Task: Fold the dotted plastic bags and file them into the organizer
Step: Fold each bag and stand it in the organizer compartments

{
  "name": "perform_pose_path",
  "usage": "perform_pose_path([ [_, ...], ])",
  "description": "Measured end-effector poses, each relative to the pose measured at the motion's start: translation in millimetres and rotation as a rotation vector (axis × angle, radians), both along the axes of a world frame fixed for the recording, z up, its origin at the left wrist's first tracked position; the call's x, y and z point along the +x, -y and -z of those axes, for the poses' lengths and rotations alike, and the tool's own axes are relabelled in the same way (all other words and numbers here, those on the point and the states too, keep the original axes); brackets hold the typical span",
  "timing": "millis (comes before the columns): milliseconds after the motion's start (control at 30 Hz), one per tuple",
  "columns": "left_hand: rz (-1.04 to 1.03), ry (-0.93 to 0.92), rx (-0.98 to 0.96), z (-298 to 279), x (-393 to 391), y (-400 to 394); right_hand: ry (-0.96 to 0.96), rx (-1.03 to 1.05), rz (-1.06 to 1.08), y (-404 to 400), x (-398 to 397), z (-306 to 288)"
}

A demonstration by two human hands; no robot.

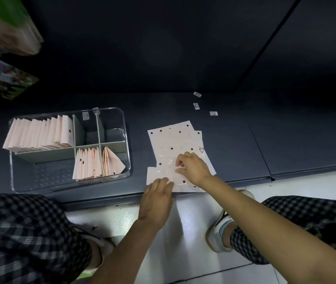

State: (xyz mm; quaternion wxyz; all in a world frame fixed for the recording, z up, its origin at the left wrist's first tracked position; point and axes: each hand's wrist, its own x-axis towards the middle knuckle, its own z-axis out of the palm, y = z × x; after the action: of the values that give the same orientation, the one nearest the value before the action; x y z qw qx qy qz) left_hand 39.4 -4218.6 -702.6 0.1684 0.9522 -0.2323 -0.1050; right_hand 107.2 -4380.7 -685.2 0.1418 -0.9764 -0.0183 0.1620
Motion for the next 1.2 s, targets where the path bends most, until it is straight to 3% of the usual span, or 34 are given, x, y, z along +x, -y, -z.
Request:
perform_pose_path([
  [367,-0.023,-0.050,-0.088,2.4,-0.4,-3.0,-0.195,-0.034,-0.059,-16.3,17.9,-2.3],
  [533,-0.141,-0.037,-0.254,-6.8,0.0,-13.9,-0.232,-0.066,-0.097,-18.8,14.5,-16.4],
  [633,-0.426,-0.101,-0.463,-20.9,3.8,-18.2,-0.237,0.186,0.048,-14.4,10.4,-31.6],
  [767,-0.781,-0.538,-0.864,-48.8,18.0,-19.1,-0.290,0.707,0.362,-14.5,-2.4,-55.6],
  [833,-0.792,-0.703,-1.016,-61.1,24.2,-20.7,-0.320,0.827,0.413,-20.6,-10.5,-59.9],
  [933,-0.802,-0.759,-1.140,-76.6,28.3,-28.4,-0.332,0.954,0.468,-34.4,-20.5,-64.5],
  [1200,-0.719,-0.708,-1.093,-95.9,31.4,-59.1,-0.357,1.101,0.469,-50.5,-35.1,-83.4],
])
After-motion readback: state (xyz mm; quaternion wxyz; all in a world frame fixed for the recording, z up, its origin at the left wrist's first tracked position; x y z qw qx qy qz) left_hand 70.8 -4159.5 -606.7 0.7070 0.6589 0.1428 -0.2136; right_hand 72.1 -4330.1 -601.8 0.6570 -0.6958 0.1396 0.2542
